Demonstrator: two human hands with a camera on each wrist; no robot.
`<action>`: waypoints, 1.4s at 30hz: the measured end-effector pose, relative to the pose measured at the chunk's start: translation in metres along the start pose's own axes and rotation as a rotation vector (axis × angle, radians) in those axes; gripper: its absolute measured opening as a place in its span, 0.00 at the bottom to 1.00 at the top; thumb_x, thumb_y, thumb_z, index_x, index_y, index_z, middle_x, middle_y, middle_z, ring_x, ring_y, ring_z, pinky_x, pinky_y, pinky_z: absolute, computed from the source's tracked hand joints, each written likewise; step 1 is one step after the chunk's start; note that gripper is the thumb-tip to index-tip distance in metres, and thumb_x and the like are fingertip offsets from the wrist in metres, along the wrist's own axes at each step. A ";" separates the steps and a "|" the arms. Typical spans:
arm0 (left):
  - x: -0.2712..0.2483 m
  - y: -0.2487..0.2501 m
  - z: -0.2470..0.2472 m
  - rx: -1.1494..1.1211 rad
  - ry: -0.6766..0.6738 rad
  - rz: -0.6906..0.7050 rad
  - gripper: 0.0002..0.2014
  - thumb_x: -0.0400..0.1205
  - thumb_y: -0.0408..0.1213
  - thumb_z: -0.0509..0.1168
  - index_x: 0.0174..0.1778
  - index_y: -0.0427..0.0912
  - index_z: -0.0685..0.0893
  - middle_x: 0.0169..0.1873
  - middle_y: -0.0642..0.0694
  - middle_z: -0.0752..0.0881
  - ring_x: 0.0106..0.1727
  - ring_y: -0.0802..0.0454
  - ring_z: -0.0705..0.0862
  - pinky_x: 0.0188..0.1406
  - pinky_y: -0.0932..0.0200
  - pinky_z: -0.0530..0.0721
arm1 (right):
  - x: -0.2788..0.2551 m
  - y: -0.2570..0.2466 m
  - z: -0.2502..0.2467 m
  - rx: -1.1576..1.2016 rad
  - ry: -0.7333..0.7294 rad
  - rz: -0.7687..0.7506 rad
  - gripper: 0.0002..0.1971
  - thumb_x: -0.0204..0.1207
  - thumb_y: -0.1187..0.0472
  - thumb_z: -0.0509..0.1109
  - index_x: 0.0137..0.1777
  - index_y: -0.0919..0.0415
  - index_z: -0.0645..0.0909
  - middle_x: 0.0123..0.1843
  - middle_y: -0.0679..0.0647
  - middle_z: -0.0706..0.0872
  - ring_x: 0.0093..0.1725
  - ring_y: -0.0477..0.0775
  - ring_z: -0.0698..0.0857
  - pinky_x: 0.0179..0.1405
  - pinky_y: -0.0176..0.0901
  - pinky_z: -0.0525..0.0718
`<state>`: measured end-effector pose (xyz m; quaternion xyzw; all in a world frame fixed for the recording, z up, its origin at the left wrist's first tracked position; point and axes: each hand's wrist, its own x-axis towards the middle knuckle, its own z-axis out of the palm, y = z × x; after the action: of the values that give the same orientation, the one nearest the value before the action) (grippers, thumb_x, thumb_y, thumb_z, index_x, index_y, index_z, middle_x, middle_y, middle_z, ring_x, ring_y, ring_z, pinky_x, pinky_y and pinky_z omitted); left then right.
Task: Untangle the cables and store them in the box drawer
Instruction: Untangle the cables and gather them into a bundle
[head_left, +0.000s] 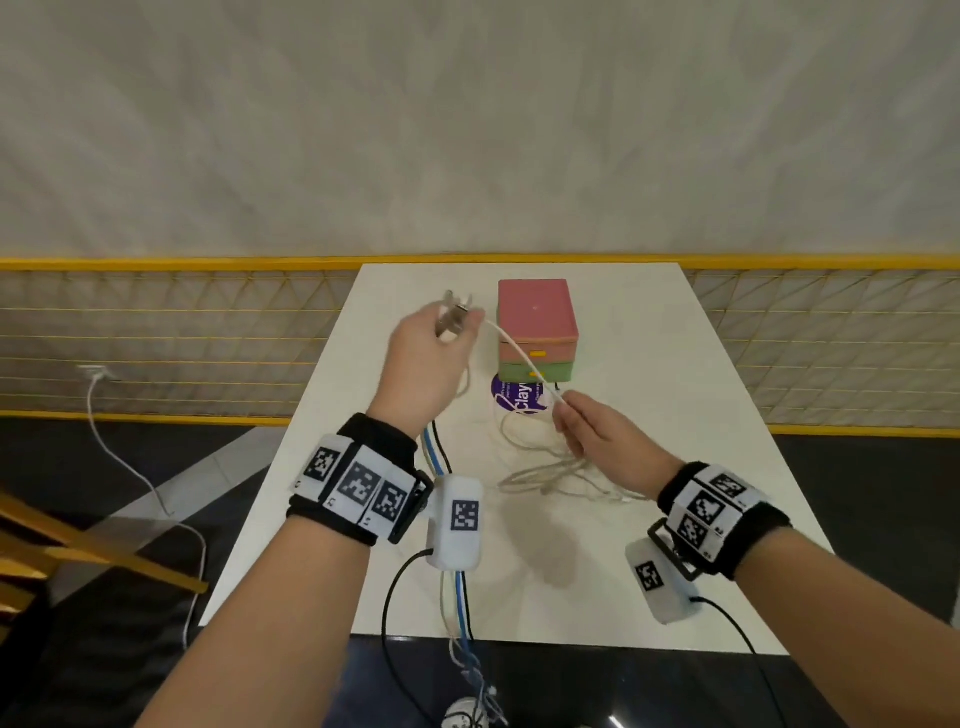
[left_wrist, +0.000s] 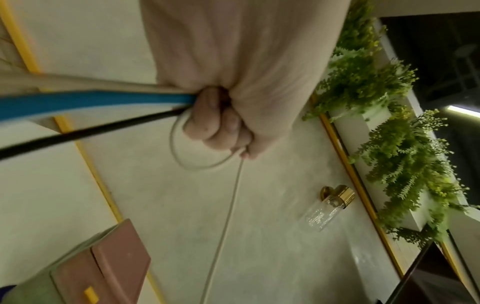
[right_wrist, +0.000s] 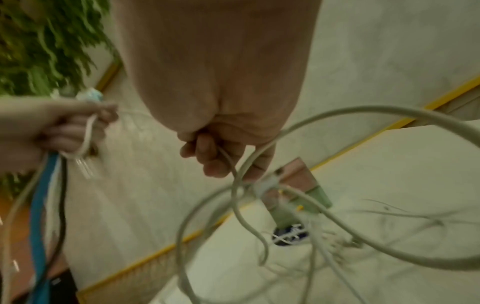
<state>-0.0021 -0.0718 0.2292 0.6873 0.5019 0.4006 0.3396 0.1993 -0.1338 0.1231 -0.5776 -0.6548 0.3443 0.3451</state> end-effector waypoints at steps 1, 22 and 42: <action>0.004 -0.001 -0.003 -0.004 0.106 -0.011 0.11 0.86 0.45 0.64 0.44 0.42 0.81 0.38 0.50 0.82 0.41 0.52 0.80 0.42 0.58 0.75 | -0.002 0.008 0.003 -0.044 -0.019 0.021 0.15 0.87 0.56 0.51 0.39 0.56 0.71 0.29 0.48 0.71 0.29 0.45 0.69 0.33 0.37 0.71; 0.013 -0.015 0.009 0.034 0.160 0.136 0.08 0.86 0.40 0.64 0.58 0.44 0.82 0.39 0.57 0.81 0.38 0.66 0.81 0.41 0.75 0.77 | -0.001 -0.015 -0.012 -0.041 0.065 -0.044 0.15 0.87 0.58 0.50 0.43 0.62 0.71 0.30 0.51 0.70 0.31 0.50 0.69 0.37 0.47 0.72; -0.013 -0.009 0.021 0.139 -0.331 0.224 0.08 0.84 0.47 0.67 0.53 0.49 0.85 0.39 0.59 0.84 0.35 0.73 0.79 0.36 0.80 0.73 | -0.002 -0.050 -0.006 0.050 0.072 -0.102 0.14 0.87 0.59 0.50 0.53 0.67 0.75 0.42 0.68 0.78 0.32 0.54 0.79 0.44 0.55 0.81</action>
<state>0.0105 -0.0834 0.2088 0.8170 0.3860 0.2822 0.3225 0.1787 -0.1401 0.1689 -0.5465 -0.6618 0.3215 0.4001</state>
